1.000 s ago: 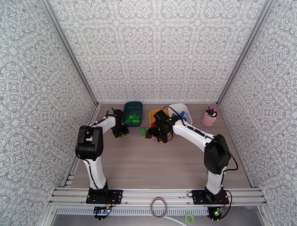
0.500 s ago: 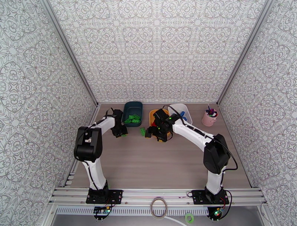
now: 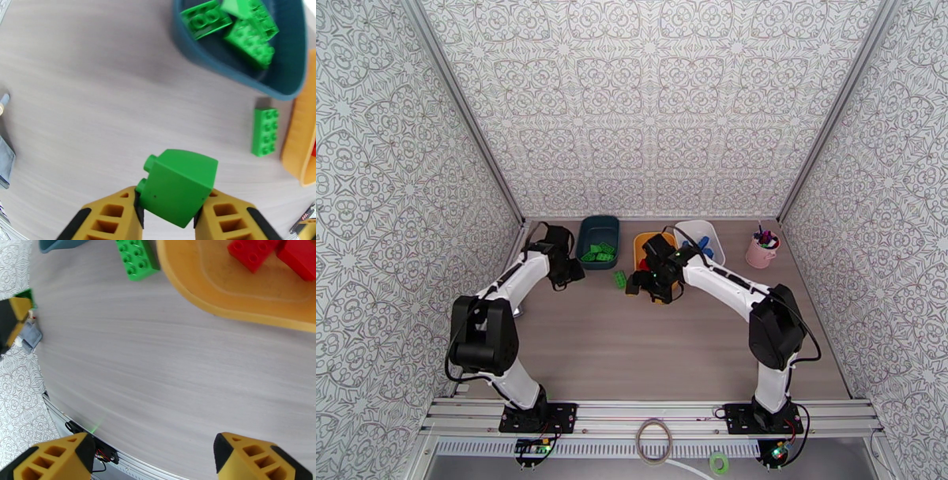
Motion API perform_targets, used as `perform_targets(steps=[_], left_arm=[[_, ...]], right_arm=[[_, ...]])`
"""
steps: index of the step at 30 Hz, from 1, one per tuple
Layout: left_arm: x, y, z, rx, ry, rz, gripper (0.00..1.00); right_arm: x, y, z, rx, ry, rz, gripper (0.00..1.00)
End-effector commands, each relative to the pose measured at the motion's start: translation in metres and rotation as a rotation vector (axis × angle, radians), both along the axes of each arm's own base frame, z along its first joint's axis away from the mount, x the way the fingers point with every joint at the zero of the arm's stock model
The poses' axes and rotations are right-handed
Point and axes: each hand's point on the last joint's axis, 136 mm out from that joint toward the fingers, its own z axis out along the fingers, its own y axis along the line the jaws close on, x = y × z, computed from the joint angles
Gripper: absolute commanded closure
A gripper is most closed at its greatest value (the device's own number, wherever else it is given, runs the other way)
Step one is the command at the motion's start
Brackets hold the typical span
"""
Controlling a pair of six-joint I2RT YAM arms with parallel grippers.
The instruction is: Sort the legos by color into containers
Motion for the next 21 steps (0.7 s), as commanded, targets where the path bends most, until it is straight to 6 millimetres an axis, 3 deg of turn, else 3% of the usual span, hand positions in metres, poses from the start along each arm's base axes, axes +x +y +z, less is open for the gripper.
perform_targets(steps=[1,5,9,12,14,16,21], left_arm=[[0.022,-0.012,0.024,-0.038,-0.044,-0.035,0.63],[0.055,-0.022,0.033,-0.061,-0.069,-0.048,0.64],[0.083,-0.032,0.028,-0.080,-0.069,-0.060,0.62],[0.097,-0.036,0.020,-0.092,-0.056,-0.057,0.47],[0.103,-0.037,0.020,-0.099,-0.060,-0.055,0.32],[0.104,-0.038,0.024,-0.105,-0.072,-0.054,0.23],[0.095,-0.031,0.045,-0.107,-0.113,-0.041,0.19]], right_arm=[[0.002,-0.004,0.013,0.011,-0.042,-0.019,0.16],[0.002,-0.006,0.014,0.012,-0.040,-0.030,0.16],[0.005,-0.009,0.019,0.007,-0.050,-0.040,0.16],[0.010,-0.011,0.026,0.002,-0.068,-0.045,0.16],[0.013,-0.011,0.032,-0.002,-0.081,-0.045,0.16],[0.016,-0.011,0.035,-0.010,-0.087,-0.041,0.16],[0.022,-0.007,0.039,-0.018,-0.100,-0.026,0.16]])
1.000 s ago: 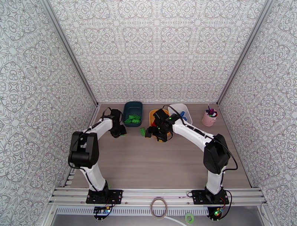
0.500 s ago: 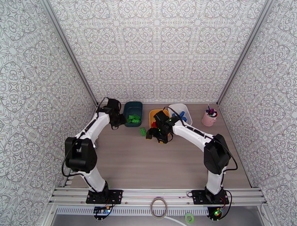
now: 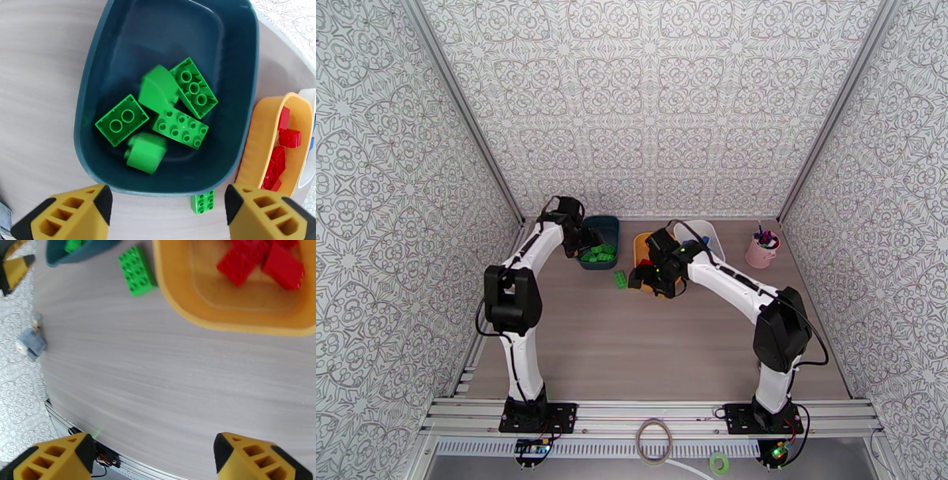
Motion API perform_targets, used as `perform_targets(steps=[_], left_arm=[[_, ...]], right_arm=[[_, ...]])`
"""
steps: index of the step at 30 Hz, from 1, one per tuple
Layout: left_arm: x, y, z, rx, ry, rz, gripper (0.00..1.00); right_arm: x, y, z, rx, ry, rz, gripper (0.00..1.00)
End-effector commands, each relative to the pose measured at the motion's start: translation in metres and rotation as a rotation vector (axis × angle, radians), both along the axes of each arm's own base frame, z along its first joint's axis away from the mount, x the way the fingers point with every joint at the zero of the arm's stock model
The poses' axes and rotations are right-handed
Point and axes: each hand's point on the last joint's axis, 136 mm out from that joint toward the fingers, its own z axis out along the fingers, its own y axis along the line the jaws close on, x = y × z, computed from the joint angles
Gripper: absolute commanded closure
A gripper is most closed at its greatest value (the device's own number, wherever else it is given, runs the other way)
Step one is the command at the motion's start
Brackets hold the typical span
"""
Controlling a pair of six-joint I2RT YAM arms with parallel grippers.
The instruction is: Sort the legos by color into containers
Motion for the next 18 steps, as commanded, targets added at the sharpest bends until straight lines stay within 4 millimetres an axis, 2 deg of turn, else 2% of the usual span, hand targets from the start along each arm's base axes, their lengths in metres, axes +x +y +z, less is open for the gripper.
perform_targets(steps=[1,4,9,14,16,18], left_arm=[[-0.011,0.005,0.036,-0.022,-0.061,0.014,0.19],[-0.031,0.017,0.042,-0.042,-0.070,0.066,0.18],[-0.080,0.037,0.045,-0.092,-0.074,0.151,0.10],[-0.133,0.046,0.031,-0.137,-0.028,0.200,0.02],[-0.150,0.050,0.024,-0.149,-0.011,0.231,0.01],[-0.167,0.045,0.017,-0.189,0.018,0.239,0.01]], right_arm=[[0.008,0.001,0.004,-0.025,-0.019,0.013,0.17],[0.014,0.011,0.004,-0.036,-0.021,0.040,0.19],[0.027,0.036,0.000,-0.074,-0.019,0.103,0.23],[0.044,0.063,-0.007,-0.138,-0.046,0.162,0.27],[0.051,0.071,-0.013,-0.156,-0.056,0.171,0.31],[0.057,0.077,-0.021,-0.170,-0.075,0.177,0.34]])
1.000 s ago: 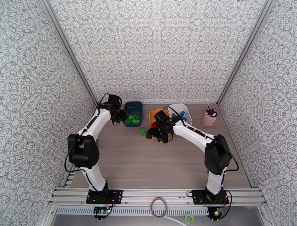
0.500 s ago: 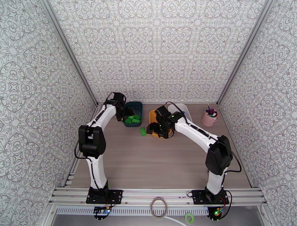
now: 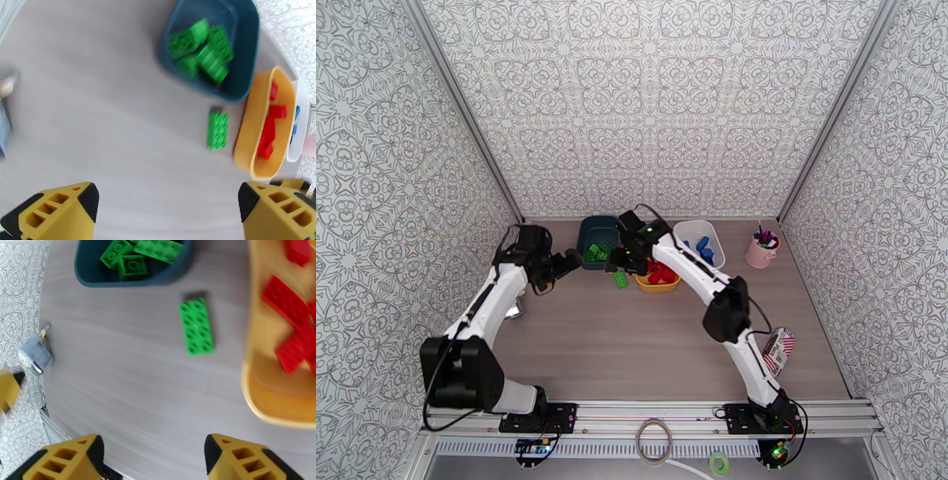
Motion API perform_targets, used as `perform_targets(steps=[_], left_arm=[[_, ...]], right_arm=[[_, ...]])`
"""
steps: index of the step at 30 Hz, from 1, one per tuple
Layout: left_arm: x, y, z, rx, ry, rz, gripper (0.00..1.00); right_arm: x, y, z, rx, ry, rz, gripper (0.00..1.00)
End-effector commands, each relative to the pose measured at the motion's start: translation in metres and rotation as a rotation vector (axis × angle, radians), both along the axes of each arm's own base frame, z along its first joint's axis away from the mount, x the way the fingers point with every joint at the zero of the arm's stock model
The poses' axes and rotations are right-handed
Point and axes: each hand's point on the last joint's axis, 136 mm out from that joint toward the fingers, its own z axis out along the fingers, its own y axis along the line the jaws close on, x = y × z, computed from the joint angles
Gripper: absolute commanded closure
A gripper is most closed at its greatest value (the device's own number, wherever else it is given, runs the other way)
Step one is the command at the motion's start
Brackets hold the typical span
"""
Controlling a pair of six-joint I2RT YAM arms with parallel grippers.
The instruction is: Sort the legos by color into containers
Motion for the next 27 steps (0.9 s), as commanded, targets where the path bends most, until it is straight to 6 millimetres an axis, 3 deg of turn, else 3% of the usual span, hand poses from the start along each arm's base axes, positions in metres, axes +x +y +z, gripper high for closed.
perform_targets(steps=[1,7,12,13,19,23,27], left_arm=[[-0.022,-0.004,-0.009,-0.079,0.030,0.042,0.01],[-0.051,-0.011,-0.023,-0.168,0.063,0.086,0.01],[-0.052,-0.020,-0.025,-0.092,0.106,0.020,0.03],[-0.050,-0.022,-0.026,-0.074,0.119,0.008,0.05],[-0.033,-0.040,-0.032,-0.002,0.153,-0.029,0.11],[-0.016,-0.063,-0.043,0.056,0.201,-0.068,0.18],[0.002,-0.084,-0.055,0.137,0.236,-0.110,0.22]], right_arm=[[-0.002,-0.006,-0.018,-0.104,-0.009,0.024,0.35],[0.011,0.009,-0.037,-0.157,-0.127,0.055,0.37],[0.004,0.012,-0.016,-0.162,-0.192,0.064,0.36],[0.001,0.009,-0.005,-0.151,-0.206,0.053,0.35],[-0.028,-0.056,0.027,-0.238,-0.223,-0.053,0.27],[-0.056,-0.114,0.032,-0.294,-0.208,-0.137,0.22],[-0.082,-0.156,0.029,-0.309,-0.183,-0.206,0.21]])
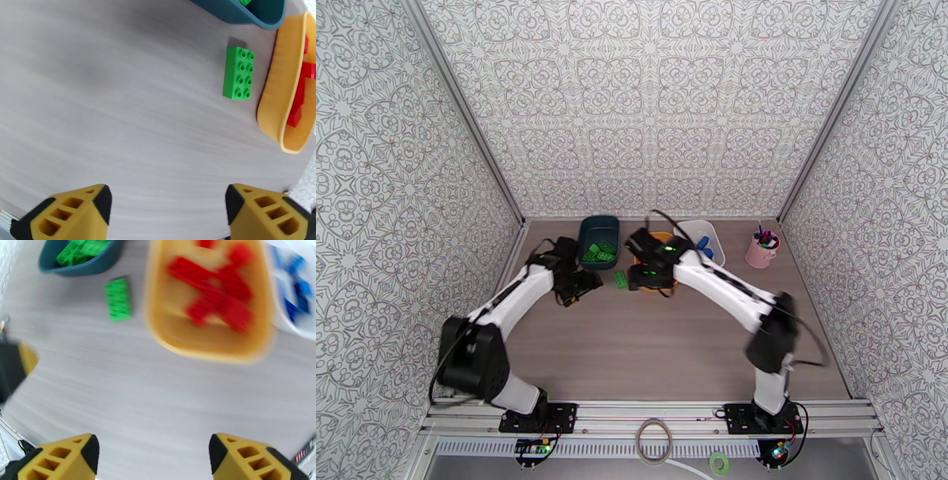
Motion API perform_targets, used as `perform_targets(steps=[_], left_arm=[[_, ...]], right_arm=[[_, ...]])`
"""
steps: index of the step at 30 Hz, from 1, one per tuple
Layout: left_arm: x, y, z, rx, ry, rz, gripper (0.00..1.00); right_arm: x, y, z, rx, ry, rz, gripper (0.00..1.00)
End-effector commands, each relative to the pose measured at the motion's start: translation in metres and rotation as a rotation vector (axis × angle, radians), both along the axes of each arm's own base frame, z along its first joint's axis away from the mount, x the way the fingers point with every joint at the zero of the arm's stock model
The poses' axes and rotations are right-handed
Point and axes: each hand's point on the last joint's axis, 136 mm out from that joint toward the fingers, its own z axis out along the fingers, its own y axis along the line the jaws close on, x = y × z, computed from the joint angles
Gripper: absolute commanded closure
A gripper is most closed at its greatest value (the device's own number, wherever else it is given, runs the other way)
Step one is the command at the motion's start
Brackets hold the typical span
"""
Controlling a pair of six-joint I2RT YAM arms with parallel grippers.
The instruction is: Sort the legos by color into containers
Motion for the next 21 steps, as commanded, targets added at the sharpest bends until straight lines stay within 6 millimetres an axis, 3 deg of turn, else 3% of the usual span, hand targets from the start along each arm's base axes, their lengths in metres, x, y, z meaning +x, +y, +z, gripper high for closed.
perform_targets(steps=[1,5,11,21], left_arm=[[0.013,-0.009,-0.004,0.098,0.014,-0.015,0.22],[0.035,-0.029,-0.015,0.146,0.030,-0.052,0.23],[0.059,-0.053,-0.030,0.184,0.040,-0.079,0.24],[0.075,-0.064,-0.058,0.209,0.067,-0.077,0.27]], right_arm=[[-0.012,-0.034,-0.015,-0.035,0.004,-0.101,0.21],[-0.030,-0.051,-0.015,-0.009,0.006,-0.141,0.21],[-0.038,-0.058,-0.010,0.015,0.000,-0.158,0.21],[-0.038,-0.058,-0.001,0.012,-0.012,-0.131,0.21]])
